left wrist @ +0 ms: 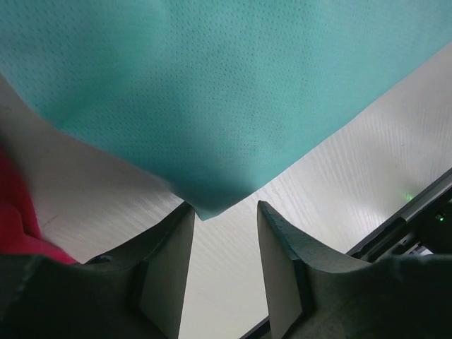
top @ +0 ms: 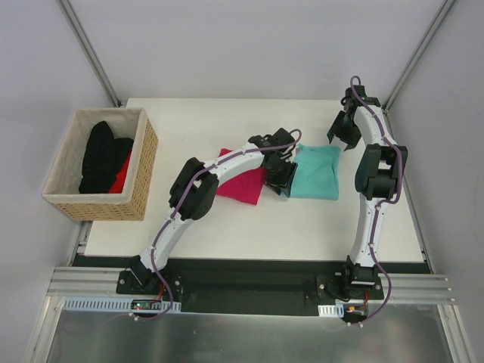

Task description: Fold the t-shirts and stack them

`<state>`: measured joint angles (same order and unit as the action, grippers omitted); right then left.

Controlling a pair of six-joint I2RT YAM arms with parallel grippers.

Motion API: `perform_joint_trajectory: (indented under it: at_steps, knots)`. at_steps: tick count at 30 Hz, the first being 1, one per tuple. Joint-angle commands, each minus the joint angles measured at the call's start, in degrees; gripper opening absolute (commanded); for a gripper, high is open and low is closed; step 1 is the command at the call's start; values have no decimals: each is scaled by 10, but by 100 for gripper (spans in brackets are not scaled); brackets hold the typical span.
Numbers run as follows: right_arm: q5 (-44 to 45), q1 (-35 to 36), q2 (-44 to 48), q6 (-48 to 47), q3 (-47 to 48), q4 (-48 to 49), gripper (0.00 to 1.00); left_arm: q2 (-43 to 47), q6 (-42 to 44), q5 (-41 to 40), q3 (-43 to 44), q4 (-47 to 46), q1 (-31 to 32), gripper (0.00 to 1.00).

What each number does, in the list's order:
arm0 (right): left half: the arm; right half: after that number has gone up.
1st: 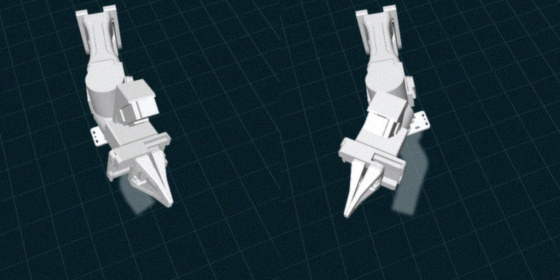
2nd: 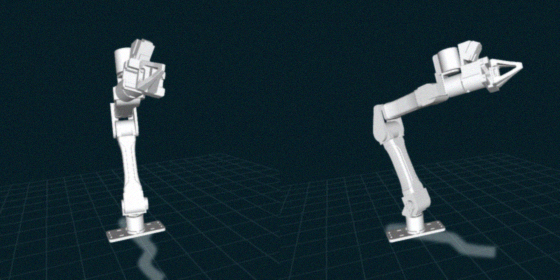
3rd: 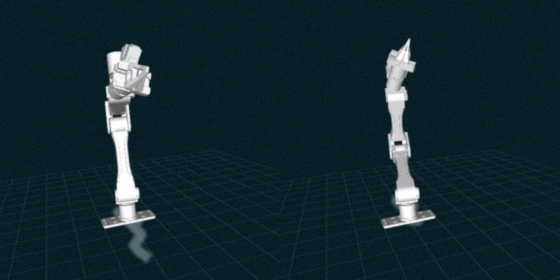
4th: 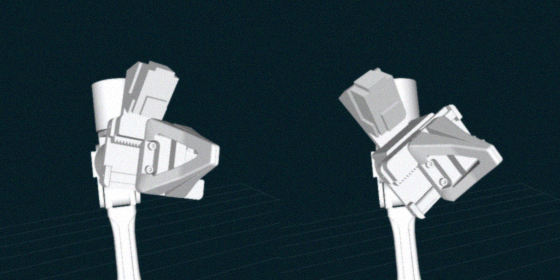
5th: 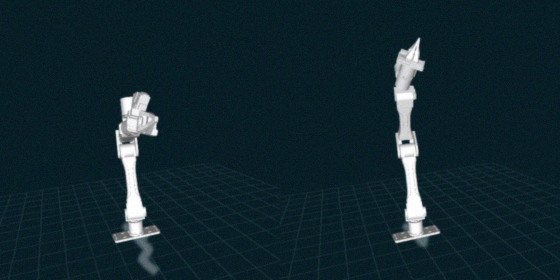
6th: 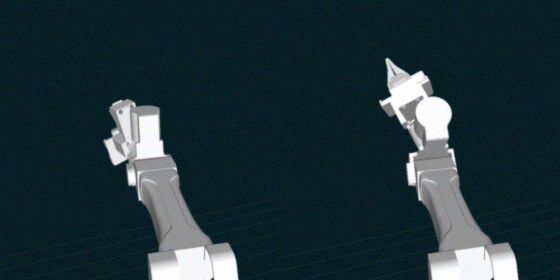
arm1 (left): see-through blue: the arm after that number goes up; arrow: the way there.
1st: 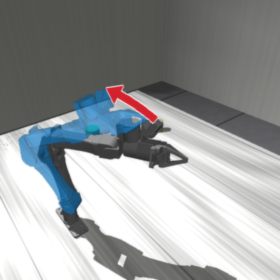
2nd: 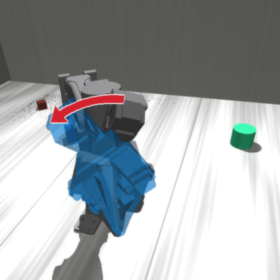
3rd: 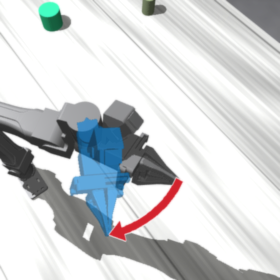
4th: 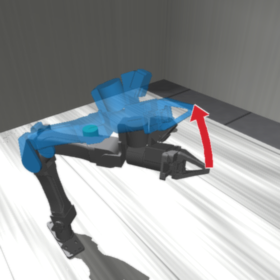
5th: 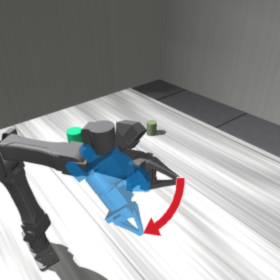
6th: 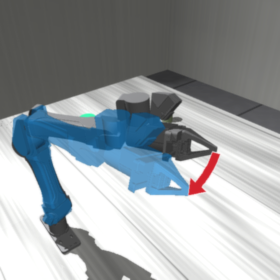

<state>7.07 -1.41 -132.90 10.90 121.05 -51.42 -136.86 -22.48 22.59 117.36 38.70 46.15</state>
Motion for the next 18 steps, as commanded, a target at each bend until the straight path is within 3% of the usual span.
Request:
perform_joint_trajectory:
  at_steps: [1, 14, 18]
  knots:
    - [3, -4, 22, 2, 17, -3, 62, -8, 11, 14, 23, 11, 4, 40]
    - [2, -4, 22, 4, 19, -3, 61, -14, 12, 14, 27, 16, 3, 31]
    - [3, -4, 21, 3, 21, -3, 62, -17, 12, 15, 30, 16, 4, 20]
